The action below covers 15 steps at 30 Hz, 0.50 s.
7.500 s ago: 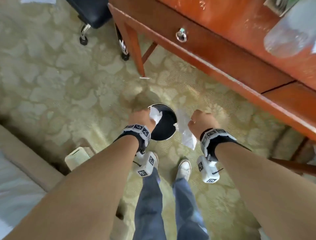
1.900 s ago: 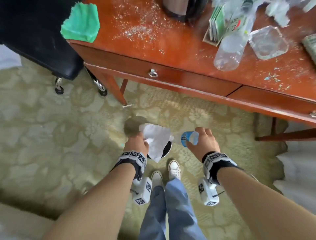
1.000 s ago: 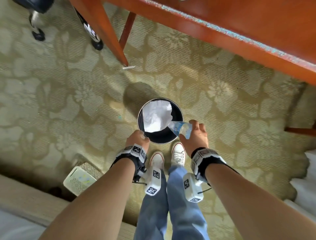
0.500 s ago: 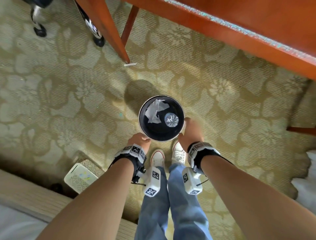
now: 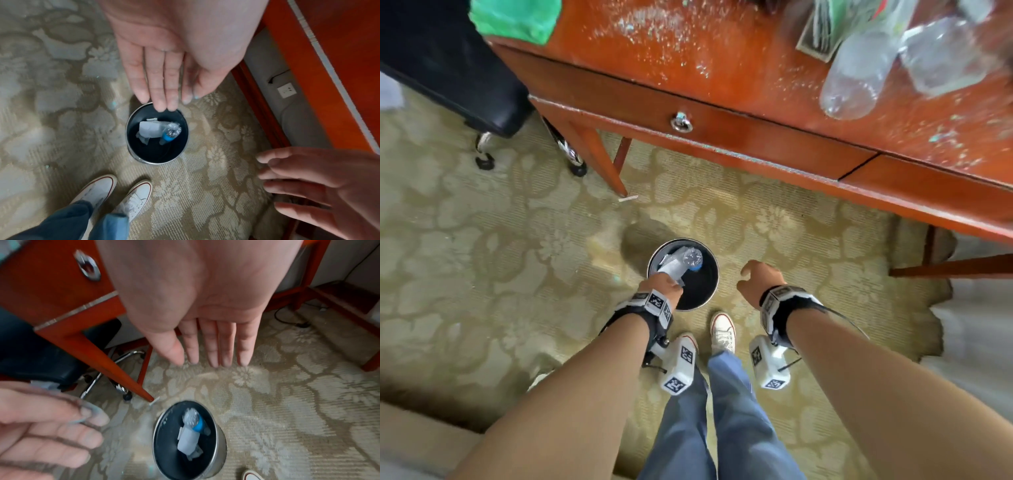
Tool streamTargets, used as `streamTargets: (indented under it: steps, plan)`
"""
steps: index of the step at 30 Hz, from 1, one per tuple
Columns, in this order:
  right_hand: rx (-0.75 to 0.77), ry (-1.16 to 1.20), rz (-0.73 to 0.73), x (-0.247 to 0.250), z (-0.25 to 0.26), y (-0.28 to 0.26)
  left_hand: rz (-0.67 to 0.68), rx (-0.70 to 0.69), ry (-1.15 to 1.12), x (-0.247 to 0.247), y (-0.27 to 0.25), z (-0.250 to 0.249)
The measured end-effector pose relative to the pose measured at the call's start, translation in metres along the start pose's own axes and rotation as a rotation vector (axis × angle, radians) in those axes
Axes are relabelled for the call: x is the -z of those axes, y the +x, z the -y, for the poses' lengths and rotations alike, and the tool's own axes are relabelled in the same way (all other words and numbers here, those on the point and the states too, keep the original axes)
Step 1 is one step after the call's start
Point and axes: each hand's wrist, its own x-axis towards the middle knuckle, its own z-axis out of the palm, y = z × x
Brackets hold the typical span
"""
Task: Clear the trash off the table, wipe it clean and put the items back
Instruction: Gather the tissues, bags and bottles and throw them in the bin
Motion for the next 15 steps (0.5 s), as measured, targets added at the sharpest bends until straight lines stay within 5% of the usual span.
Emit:
streamTargets:
  steps: [7,15]
  plan:
    - [0.034,-0.001,-0.172,0.146,0.011,-0.113,-0.04,-0.339,0.426,0.101,-0.127,-0.144]
    - [0.037,0.074,-0.621,0.329,0.002,-0.215,-0.371,-0.718,0.445,0.189,-0.252,-0.307]
